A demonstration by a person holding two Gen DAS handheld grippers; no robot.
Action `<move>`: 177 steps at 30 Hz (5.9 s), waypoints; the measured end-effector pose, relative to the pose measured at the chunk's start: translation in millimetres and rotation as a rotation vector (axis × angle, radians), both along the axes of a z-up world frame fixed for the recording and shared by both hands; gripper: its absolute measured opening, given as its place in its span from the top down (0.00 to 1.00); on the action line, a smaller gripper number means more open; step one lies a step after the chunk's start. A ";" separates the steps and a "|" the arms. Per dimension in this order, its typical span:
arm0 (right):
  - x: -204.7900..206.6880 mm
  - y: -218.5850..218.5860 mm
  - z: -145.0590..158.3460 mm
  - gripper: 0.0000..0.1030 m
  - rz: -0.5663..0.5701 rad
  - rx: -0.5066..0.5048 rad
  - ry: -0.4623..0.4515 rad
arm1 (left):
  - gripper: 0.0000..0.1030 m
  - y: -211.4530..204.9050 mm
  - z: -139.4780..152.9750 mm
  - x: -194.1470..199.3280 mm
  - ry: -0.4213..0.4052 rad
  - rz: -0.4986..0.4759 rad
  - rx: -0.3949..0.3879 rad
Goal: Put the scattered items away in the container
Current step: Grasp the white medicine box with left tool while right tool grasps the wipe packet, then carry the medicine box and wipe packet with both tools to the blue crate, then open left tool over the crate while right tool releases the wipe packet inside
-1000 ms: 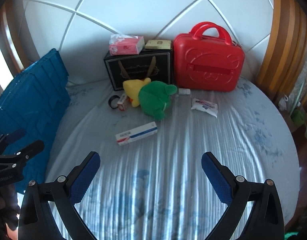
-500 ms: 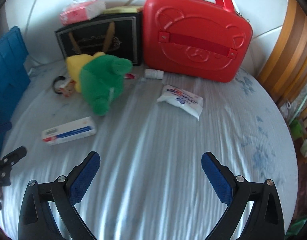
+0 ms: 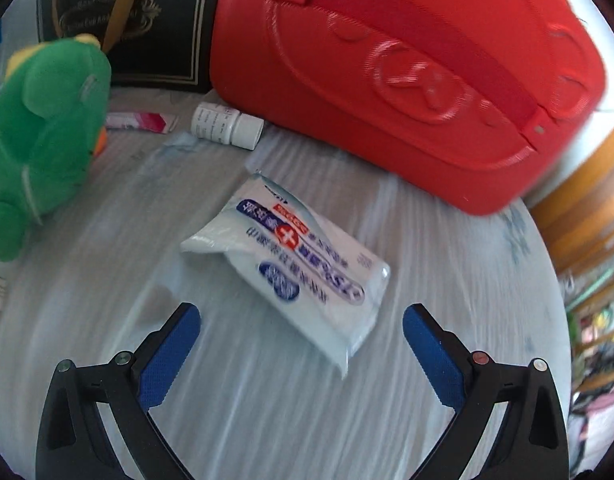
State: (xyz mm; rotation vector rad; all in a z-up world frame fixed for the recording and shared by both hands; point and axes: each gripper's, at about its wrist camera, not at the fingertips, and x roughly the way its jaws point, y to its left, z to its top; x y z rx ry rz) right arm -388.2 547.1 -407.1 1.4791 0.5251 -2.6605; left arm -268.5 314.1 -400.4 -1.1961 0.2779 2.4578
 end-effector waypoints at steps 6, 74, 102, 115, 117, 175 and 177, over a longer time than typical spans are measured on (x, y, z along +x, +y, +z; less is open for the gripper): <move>-31.7 3.5 -2.6 0.01 0.044 -0.040 -0.009 | 0.10 11.2 -6.2 -7.8 -0.008 -0.034 0.023; 365.2 -66.5 266.6 0.80 -0.278 -0.524 0.022 | 0.78 -35.9 232.9 198.6 -0.052 0.013 0.087; 399.0 -186.0 350.3 0.80 -0.153 -0.591 0.104 | 0.78 -170.4 327.7 217.8 0.099 0.104 0.165; 380.2 -250.2 377.3 0.80 -0.068 -0.572 0.135 | 0.78 -242.2 357.9 210.1 0.158 0.185 0.193; 378.0 -257.8 379.4 0.80 -0.066 -0.571 0.141 | 0.78 -251.6 360.0 208.0 0.159 0.192 0.189; 306.8 -564.5 395.9 0.80 0.247 -0.514 0.058 | 0.78 -538.7 347.6 179.9 0.145 0.533 0.240; 295.5 -577.5 395.9 0.80 0.261 -0.505 0.056 | 0.78 -545.5 344.6 176.6 0.139 0.543 0.232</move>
